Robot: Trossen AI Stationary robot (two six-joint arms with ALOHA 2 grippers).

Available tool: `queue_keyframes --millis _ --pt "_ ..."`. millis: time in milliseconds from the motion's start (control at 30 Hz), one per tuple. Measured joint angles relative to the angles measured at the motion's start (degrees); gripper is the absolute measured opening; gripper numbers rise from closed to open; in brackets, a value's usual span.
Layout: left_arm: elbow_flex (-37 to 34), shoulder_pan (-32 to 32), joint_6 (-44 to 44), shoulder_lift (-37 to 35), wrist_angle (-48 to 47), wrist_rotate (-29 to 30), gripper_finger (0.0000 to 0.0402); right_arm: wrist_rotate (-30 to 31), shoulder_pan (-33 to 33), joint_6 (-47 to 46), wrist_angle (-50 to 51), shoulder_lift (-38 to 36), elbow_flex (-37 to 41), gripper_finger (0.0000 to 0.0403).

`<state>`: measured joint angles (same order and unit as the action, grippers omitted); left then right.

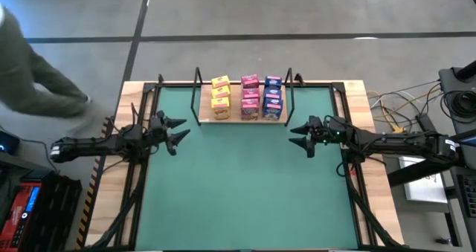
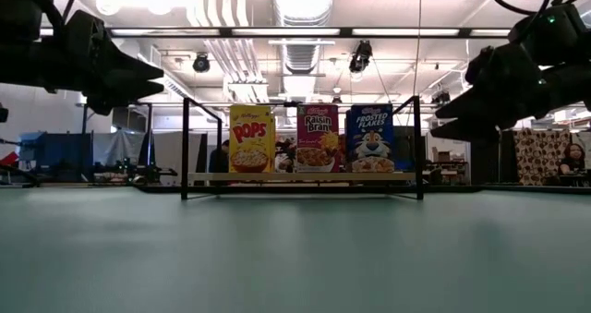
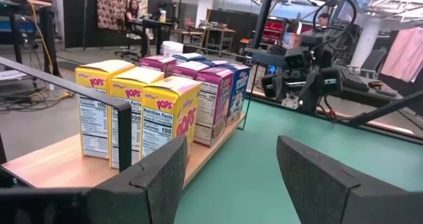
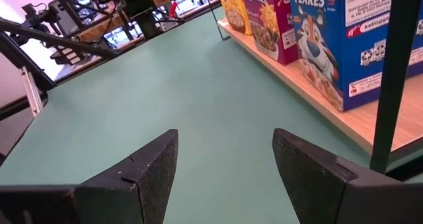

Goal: Stack cereal on shelf
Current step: Return to Home Position

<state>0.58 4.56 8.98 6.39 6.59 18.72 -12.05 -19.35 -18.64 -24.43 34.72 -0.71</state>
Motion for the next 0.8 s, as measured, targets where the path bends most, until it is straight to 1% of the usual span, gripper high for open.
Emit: queue_keyframes --millis 800 --pt "0.57 0.00 0.56 0.31 -0.24 -0.02 0.0217 0.07 -0.02 -0.89 0.14 0.24 0.02 0.0235"
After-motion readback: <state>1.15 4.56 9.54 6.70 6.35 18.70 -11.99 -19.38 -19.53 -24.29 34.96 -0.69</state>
